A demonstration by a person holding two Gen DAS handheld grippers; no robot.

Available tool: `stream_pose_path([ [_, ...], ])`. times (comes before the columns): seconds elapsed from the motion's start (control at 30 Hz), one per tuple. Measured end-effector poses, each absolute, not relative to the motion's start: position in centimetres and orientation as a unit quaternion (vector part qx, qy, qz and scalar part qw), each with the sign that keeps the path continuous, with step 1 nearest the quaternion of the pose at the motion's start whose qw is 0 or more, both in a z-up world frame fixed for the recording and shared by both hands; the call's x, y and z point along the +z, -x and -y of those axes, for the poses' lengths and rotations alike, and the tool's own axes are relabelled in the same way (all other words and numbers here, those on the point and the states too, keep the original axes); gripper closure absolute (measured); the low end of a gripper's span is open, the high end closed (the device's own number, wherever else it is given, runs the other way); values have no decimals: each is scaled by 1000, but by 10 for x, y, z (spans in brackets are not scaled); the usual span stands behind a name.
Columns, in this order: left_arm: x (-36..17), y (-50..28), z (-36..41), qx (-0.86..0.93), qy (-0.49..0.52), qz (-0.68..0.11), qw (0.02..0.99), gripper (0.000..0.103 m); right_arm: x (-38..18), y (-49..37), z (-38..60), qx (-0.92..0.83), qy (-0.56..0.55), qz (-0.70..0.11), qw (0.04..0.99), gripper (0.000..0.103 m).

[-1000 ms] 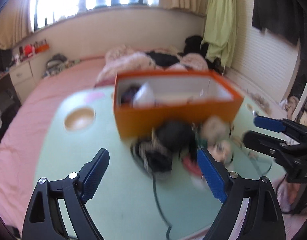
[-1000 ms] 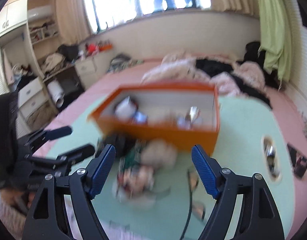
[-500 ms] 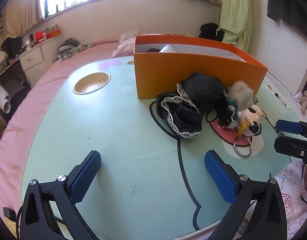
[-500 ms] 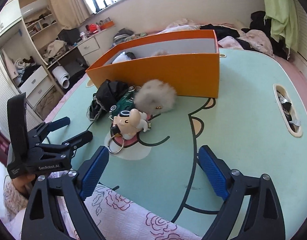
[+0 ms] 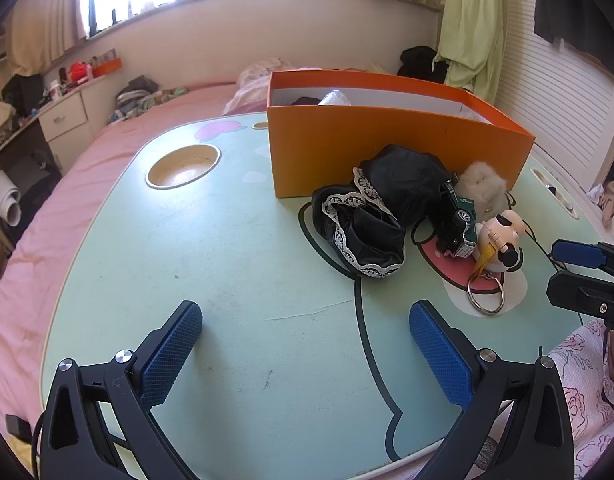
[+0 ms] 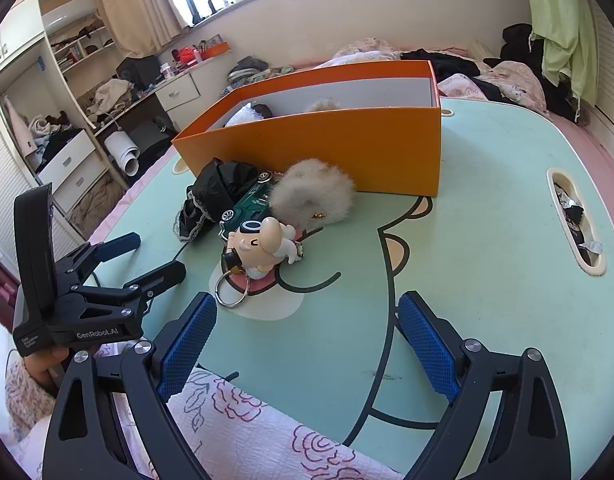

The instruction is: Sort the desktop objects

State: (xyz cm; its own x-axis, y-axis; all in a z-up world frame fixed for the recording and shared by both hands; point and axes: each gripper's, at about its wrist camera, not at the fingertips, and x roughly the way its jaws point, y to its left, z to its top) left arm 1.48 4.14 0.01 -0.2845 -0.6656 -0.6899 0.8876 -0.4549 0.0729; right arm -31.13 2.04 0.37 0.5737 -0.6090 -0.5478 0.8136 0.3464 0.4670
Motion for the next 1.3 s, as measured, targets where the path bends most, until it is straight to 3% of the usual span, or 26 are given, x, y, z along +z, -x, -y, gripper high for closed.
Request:
stream_pose_path([
  [0.2,1,-15,-40,-784,-336,-165,495,0,12,303,-14,-453,-368,-158,797,11],
  [0.43,1,-15,-39,-784,-335,-166,495,0,42,276,0,-484,-298,-178,804,11],
  [0.5,1,-15,-39,-784,-335,-166,495,0,41,267,5,-479,-295,-188,805,17],
  [0.57,1,-15,-39,-784,-336,-166,495,0,35,261,6,-471,-295,-204,806,47],
  [0.6,1,-15,-39,-784,-336,-166,495,0,33,260,5,-468,-297,-209,806,55],
  [0.87,1,-14,-39,-784,-335,-166,495,0,33,287,-20,-484,-299,-163,806,65],
  [1.17,0,-15,-39,-784,-335,-166,495,0,20,314,-28,-521,-306,-146,783,62],
  [1.2,0,-15,-39,-784,-335,-166,495,0,17,313,-27,-522,-312,-149,779,57],
  [1.27,0,-14,-40,-784,-336,-165,495,0,5,311,-16,-510,-345,-165,770,25],
  [1.3,1,-14,-40,-784,-336,-165,495,0,5,310,-15,-509,-340,-157,775,22],
])
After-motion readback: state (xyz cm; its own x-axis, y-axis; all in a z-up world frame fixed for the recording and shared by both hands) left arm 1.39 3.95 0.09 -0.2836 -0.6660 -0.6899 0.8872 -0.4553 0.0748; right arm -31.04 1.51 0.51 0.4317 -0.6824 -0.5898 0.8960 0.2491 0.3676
